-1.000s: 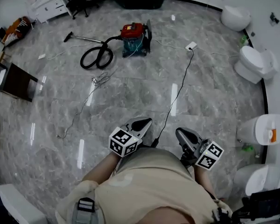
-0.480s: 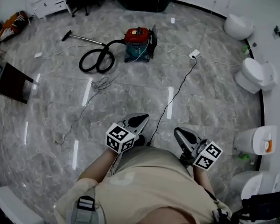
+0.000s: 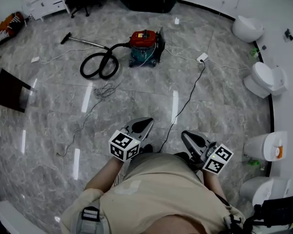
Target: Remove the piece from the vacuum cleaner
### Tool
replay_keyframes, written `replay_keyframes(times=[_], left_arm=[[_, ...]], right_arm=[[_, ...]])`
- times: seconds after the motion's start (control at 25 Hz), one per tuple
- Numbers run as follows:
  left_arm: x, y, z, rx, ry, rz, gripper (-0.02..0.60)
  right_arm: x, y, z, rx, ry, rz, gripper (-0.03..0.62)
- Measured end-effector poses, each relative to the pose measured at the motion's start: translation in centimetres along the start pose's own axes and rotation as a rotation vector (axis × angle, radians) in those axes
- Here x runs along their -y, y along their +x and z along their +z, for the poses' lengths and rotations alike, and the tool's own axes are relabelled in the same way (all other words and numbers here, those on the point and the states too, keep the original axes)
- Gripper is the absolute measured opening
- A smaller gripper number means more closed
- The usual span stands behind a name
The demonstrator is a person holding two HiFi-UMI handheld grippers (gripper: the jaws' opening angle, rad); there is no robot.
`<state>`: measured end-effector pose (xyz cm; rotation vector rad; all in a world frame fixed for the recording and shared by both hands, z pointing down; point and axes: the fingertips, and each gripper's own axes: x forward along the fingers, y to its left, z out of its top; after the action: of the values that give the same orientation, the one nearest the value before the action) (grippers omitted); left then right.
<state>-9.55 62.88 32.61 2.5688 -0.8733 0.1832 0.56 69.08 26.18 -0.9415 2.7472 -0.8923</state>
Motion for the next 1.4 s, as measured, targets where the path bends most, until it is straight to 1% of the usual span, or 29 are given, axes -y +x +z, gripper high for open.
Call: replay_keyframes(times=[0.2, 0.4, 0.6, 0.76, 0.88, 0.96, 1.04, 1.16, 1.4], left_arm=[[-0.8, -0.2, 1.1, 0.034, -0.005, 0.004, 0.005], [-0.7, 0.3, 1.5, 0.022, 0.013, 0.011, 0.005], [-0.2, 2.4, 2.3, 0.005, 0.043, 0.039, 0.005], [0.8, 5.3, 3.3, -0.007, 0.057, 0.058, 0.005], [2.4, 8.6, 4.2, -0.034, 0.093, 0.041, 0.005], [3.4, 10.8, 4.6, -0.052, 0.101, 0.042, 0.005], [4.0, 13.1, 5.0, -0.066, 0.105, 0.06, 0.005], [5.0, 16.2, 5.4, -0.081, 0.126, 0.088, 0.005], [7.0, 20.7, 5.7, -0.09, 0.126, 0.135, 0.005]], right_arm=[[0.4, 1.5, 0.2, -0.021, 0.006, 0.012, 0.002], [1.0, 2.1, 0.3, -0.029, 0.016, 0.044, 0.002], [3.7, 1.7, 1.4, 0.006, 0.069, 0.072, 0.002], [6.4, 1.2, 3.3, 0.007, 0.079, 0.108, 0.002], [9.5, 0.1, 4.9, 0.005, 0.072, 0.099, 0.002], [11.3, -1.4, 6.1, 0.018, 0.057, 0.101, 0.002], [13.3, -3.0, 7.2, 0.021, 0.047, 0.111, 0.002], [16.1, -4.8, 7.8, -0.003, 0.05, 0.127, 0.002], [19.6, -6.7, 8.9, -0.06, 0.049, 0.207, 0.002]])
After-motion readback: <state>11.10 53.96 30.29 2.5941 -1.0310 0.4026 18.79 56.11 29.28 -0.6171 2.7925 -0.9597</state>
